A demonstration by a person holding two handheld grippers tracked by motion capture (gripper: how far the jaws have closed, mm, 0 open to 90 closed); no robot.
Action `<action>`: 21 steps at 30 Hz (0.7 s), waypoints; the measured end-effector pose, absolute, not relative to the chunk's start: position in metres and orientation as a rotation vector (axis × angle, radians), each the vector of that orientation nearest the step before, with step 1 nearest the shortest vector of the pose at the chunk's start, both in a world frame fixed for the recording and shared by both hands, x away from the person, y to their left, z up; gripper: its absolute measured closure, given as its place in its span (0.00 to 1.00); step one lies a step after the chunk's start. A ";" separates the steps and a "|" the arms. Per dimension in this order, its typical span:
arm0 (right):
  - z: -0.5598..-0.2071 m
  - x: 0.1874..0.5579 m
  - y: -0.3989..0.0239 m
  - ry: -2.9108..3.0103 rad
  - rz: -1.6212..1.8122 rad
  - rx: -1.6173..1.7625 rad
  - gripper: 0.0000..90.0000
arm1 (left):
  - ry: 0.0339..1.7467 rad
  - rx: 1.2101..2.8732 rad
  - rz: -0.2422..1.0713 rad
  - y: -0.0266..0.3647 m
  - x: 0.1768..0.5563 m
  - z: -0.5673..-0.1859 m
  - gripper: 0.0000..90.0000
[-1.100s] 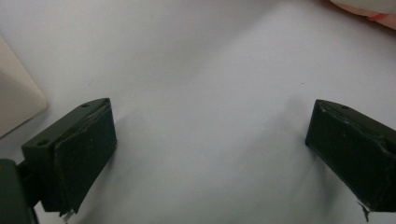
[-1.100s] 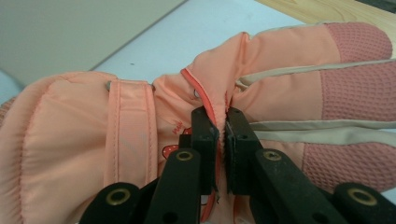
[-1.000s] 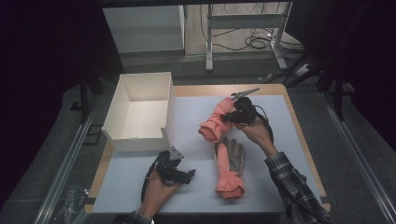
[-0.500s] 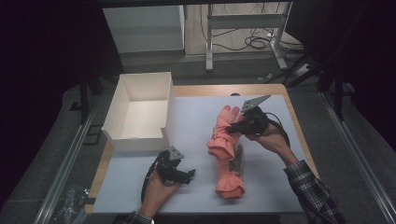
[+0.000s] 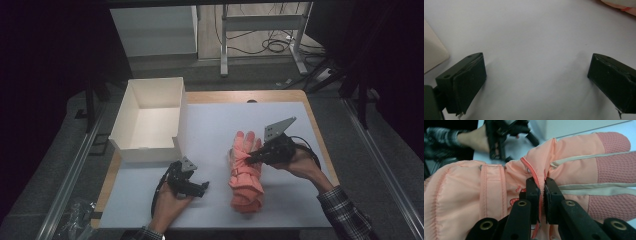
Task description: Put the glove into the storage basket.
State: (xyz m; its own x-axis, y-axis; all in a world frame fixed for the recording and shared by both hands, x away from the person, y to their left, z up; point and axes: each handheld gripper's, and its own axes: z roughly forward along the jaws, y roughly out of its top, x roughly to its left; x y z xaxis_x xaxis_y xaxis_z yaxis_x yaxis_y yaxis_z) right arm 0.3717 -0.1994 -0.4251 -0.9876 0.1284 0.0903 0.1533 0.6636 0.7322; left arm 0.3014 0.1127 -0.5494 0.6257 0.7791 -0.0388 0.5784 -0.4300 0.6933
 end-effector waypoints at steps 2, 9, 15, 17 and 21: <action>-0.431 0.369 -0.200 -2.856 -1.217 -0.214 0.92 | 1.058 2.164 0.377 0.113 0.301 -0.549 0.02; -0.452 0.370 -0.199 -2.892 -1.158 -0.208 0.89 | 1.057 2.164 0.378 0.113 0.301 -0.549 0.02; -0.462 0.369 -0.191 -2.950 -1.070 -0.229 0.84 | 1.058 2.164 0.379 0.113 0.301 -0.549 0.02; -0.465 0.369 -0.190 -2.939 -1.067 -0.252 0.83 | 1.057 2.164 0.379 0.113 0.301 -0.549 0.02; -0.467 0.369 -0.194 -2.922 -1.099 -0.305 0.73 | 1.057 2.164 0.379 0.113 0.301 -0.549 0.02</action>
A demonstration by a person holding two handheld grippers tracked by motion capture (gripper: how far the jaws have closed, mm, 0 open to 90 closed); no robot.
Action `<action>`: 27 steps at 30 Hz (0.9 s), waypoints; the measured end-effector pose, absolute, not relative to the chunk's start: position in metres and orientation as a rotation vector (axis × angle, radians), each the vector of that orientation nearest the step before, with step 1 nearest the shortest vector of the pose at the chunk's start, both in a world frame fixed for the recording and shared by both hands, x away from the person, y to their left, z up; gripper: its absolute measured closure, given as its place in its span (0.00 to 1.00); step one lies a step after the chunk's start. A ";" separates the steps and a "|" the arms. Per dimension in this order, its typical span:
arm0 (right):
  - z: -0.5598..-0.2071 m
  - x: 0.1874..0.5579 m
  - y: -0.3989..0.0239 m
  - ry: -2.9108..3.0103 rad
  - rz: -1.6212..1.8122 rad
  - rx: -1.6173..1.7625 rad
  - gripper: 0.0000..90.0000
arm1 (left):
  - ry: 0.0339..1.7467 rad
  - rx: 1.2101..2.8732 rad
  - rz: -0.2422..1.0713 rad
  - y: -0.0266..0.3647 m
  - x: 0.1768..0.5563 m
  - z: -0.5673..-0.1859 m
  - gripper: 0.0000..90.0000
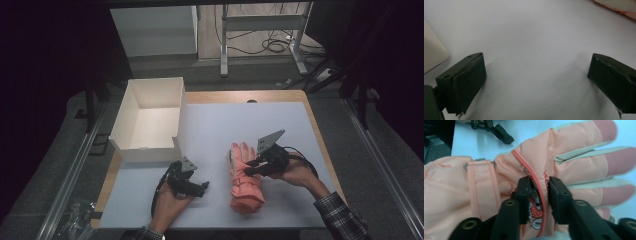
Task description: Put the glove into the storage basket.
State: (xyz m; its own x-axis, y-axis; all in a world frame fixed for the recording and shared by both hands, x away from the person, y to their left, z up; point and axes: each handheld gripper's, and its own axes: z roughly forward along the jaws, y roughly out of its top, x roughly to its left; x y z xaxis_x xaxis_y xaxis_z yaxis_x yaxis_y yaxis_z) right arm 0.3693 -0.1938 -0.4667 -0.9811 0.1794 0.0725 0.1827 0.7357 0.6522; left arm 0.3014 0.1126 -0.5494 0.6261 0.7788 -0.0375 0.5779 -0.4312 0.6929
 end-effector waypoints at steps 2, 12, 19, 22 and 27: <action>-0.465 0.369 -0.197 -2.914 -1.136 -0.331 0.62 | 1.057 2.164 0.379 0.113 0.301 -0.549 0.02; -0.451 0.366 -0.218 -2.935 -1.268 -0.532 0.45 | 1.057 2.164 0.379 0.113 0.301 -0.549 0.02; -0.458 0.357 -0.240 -2.952 -1.274 -0.765 0.43 | 1.057 2.167 0.378 0.113 0.301 -0.549 0.02; -0.466 0.350 -0.247 -2.934 -1.285 -0.804 0.43 | 1.058 2.164 0.379 0.113 0.301 -0.549 0.02; -0.479 0.337 -0.257 -2.921 -1.297 -0.833 0.47 | 1.056 2.170 0.375 0.113 0.302 -0.549 0.02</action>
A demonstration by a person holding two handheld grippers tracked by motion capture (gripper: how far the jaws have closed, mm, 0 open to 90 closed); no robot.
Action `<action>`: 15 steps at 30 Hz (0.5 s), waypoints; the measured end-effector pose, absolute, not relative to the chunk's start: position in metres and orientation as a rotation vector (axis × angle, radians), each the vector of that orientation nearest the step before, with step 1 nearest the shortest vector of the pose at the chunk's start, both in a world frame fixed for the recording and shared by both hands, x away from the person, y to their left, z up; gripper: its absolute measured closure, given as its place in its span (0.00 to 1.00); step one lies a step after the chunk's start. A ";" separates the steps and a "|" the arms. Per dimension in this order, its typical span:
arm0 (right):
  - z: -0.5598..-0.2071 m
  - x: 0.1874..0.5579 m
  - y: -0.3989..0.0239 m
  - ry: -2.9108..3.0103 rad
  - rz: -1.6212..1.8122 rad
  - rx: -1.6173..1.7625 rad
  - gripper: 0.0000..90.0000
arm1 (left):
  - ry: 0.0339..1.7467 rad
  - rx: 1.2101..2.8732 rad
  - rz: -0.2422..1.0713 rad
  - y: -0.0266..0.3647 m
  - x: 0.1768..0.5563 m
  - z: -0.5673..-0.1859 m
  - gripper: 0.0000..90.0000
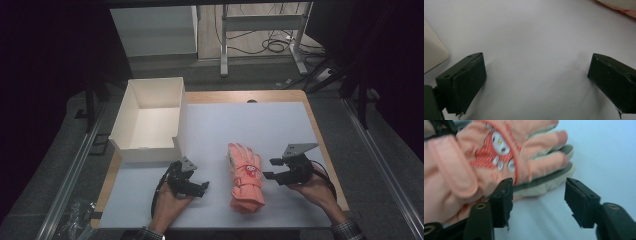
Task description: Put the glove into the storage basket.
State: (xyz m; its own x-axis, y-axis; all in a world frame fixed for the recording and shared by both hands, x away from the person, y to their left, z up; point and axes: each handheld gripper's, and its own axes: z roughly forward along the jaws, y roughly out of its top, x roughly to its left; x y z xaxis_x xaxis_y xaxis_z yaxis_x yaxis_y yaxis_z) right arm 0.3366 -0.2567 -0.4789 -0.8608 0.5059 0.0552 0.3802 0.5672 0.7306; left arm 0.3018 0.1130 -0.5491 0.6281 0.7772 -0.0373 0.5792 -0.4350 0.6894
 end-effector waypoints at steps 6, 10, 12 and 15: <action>-0.497 0.318 -0.265 2.645 1.201 0.793 0.67 | 1.035 2.190 0.365 0.114 0.303 -0.548 0.02; -0.507 0.306 -0.264 2.679 1.198 0.779 0.77 | 1.023 2.218 0.345 0.118 0.305 -0.546 0.03; -0.510 0.300 -0.262 2.691 1.203 0.773 0.80 | 1.027 2.223 0.340 0.121 0.304 -0.546 0.02; -0.513 0.294 -0.260 2.709 1.210 0.772 0.83 | 1.011 2.210 0.343 0.124 0.303 -0.547 0.02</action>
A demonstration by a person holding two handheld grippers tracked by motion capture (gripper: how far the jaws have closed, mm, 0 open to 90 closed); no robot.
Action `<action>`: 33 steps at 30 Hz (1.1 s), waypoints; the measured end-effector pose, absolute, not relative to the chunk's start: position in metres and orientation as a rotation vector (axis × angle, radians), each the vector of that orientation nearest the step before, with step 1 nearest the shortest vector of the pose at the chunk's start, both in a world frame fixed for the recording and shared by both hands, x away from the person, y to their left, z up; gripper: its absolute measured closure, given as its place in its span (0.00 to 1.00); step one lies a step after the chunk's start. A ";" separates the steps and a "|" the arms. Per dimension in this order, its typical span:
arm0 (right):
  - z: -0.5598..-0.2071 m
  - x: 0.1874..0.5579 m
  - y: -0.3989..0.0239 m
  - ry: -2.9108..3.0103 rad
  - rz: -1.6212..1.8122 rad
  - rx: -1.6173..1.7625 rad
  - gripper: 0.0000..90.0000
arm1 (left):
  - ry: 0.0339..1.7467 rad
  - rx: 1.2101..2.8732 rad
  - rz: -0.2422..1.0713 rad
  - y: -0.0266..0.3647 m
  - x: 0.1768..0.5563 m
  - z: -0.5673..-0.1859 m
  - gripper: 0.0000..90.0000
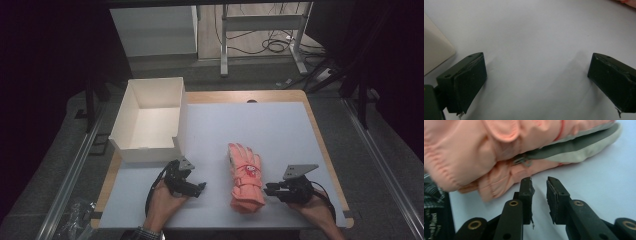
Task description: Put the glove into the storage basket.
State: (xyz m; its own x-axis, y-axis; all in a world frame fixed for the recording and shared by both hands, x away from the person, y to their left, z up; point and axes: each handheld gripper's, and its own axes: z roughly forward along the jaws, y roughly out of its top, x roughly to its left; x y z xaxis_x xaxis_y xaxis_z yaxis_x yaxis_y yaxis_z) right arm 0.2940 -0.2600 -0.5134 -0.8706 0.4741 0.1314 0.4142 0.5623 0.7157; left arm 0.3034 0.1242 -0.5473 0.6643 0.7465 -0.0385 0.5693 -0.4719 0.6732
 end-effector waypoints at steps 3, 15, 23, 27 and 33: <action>-0.517 0.290 -0.259 2.724 1.225 0.780 0.85 | 1.000 2.199 0.351 0.125 0.303 -0.549 0.02; -0.527 0.279 -0.247 2.756 1.276 0.748 0.90 | 0.999 2.188 0.354 0.126 0.302 -0.550 0.02; -0.529 0.277 -0.232 2.768 1.285 0.698 0.89 | 0.999 2.188 0.353 0.126 0.302 -0.550 0.02; -0.530 0.277 -0.222 2.778 1.274 0.679 0.86 | 1.000 2.186 0.353 0.126 0.302 -0.550 0.02; -0.530 0.278 -0.207 2.785 1.254 0.655 0.86 | 1.000 2.186 0.353 0.126 0.302 -0.550 0.02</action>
State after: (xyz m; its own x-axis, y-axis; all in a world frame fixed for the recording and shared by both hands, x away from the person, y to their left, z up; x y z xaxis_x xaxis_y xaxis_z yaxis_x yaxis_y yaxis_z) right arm 0.2782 -0.2074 -0.5297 -0.9120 0.3810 0.1521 0.3664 0.5899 0.7196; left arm 0.3020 0.1257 -0.5497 0.6649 0.7459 -0.0391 0.5558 -0.4592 0.6930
